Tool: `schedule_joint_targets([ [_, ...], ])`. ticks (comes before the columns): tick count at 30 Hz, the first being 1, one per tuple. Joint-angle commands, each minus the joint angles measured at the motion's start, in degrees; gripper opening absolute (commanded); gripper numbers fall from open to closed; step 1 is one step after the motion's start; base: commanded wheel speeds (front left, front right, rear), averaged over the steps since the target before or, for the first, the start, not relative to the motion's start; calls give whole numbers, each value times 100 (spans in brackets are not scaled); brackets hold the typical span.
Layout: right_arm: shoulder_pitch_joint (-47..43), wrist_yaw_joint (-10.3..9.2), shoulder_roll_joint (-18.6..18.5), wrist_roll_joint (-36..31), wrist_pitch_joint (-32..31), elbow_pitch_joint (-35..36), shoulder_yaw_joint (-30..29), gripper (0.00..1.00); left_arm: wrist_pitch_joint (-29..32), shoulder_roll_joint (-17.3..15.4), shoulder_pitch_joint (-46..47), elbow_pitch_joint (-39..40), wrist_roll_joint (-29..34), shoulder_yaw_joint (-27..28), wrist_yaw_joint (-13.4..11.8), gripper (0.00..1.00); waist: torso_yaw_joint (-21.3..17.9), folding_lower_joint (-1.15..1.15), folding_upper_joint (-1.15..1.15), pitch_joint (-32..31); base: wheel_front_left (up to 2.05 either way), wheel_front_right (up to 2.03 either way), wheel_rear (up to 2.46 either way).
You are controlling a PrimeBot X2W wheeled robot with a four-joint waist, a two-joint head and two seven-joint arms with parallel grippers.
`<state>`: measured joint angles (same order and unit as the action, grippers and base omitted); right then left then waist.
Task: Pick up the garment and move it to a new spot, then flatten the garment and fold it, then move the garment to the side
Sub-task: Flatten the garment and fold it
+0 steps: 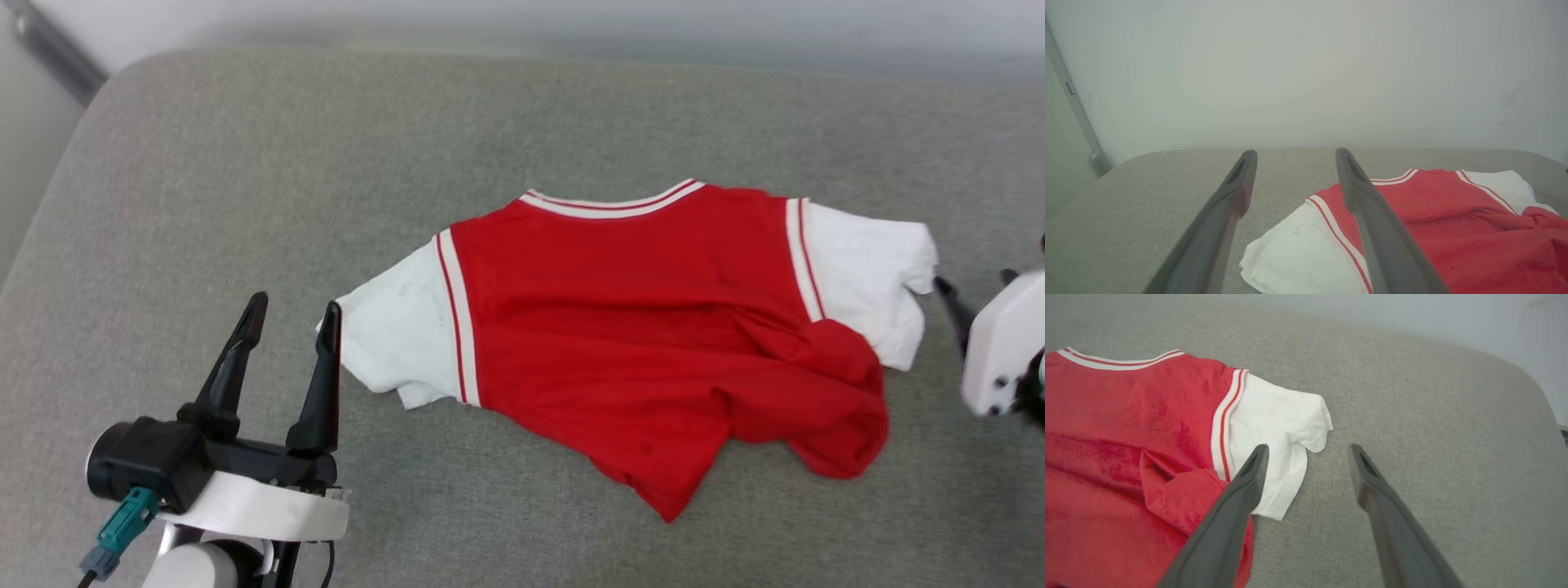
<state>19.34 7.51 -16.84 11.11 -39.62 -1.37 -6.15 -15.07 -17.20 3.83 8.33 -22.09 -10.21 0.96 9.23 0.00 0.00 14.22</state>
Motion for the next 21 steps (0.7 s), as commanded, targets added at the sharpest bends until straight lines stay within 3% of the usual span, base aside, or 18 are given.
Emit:
schedule_joint_targets([
  [1,356,-4,-190,100,-490,-152,-12,100,-14,85,124,-24,83,63,89,100,196,0,0,262,0,0,0],
  [4,933,-4,-422,266,-1206,-519,-84,100,-14,230,237,-69,173,111,232,100,368,0,0,456,0,0,0],
  [9,1592,-3,-756,181,-1775,-1199,39,100,-14,418,394,-113,294,230,400,100,635,0,0,686,0,0,0],
  [21,1550,-3,-883,46,-2118,-2266,223,100,-14,704,514,-104,441,382,579,100,1031,0,0,869,0,0,0],
])
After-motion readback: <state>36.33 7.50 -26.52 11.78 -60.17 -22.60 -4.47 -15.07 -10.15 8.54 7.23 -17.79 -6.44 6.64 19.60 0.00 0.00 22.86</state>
